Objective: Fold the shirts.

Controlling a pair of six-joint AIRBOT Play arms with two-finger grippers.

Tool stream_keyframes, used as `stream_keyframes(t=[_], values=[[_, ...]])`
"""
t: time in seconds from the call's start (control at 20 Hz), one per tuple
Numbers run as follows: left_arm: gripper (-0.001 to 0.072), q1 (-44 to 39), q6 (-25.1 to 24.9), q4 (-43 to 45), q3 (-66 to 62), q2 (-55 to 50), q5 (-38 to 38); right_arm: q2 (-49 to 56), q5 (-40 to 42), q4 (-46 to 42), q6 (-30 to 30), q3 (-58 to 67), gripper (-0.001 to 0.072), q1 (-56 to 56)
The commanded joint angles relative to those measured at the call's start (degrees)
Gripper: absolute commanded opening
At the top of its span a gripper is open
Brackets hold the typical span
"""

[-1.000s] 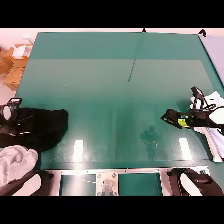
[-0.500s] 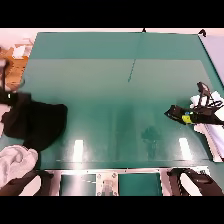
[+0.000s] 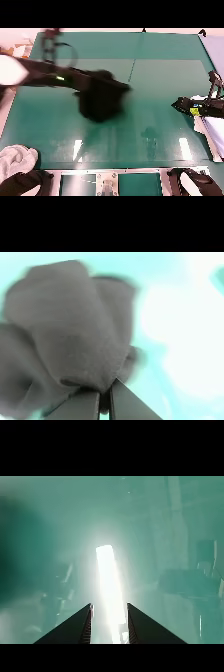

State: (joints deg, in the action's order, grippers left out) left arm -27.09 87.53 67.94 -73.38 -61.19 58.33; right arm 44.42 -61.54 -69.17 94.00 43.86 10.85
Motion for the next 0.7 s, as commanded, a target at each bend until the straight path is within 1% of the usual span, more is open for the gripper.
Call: stream_keyframes(t=[0.0, 0.05, 0.1, 0.15, 0.2, 0.25, 0.3, 0.5, 0.6, 0.65], values=[[0.0023, -7.6, 1.2, -2.1, -0.6, -9.9, -1.8, 0.2, -0.1, 0.0, -0.2, 0.4, 0.026, 0.1], [0.0024, -7.6, 1.2, -3.9, -0.6, -12.7, -1.8, 0.2, -0.4, 0.0, -0.2, 0.5, 0.0261, 0.1], [0.0083, -7.3, 1.1, -5.4, -0.6, -15.1, -2.3, 0.2, -0.7, 0.1, -0.2, 0.5, 0.0263, 0.1], [0.0491, -7.3, 1.1, -5.3, -0.6, -16.3, -3.2, 0.2, -0.9, 0.1, -0.2, 0.5, 0.0274, 0.1], [0.07, -6.8, 2.2, -5.2, -0.7, -16.7, -4.2, 0.2, -1.1, 0.1, -0.2, 0.5, 0.0309, 0.1], [0.0708, -5.3, 2.1, -5.2, -1.3, -16.5, -4.0, 0.2, -1.1, 0.1, -0.2, 0.5, 0.0344, 0.1], [0.0709, -2.7, 2.1, -5.0, -2.8, -16.2, -2.3, 0.2, -1.1, 0.1, -0.2, 0.5, 0.036, 0.1], [0.0709, 12.9, 2.0, -4.1, -11.0, -16.1, 10.6, 1.6, -1.0, 0.1, -0.2, 0.5, 0.036, 0.1], [0.0709, 20.3, 2.0, -4.0, -10.3, -16.2, 13.9, 5.2, -1.0, 0.2, -0.2, 0.5, 0.036, 0.4], [0.0709, 22.8, 2.0, -4.0, -8.5, -16.3, 14.7, 7.6, -1.1, 0.1, -0.2, 0.5, 0.036, 0.6]])
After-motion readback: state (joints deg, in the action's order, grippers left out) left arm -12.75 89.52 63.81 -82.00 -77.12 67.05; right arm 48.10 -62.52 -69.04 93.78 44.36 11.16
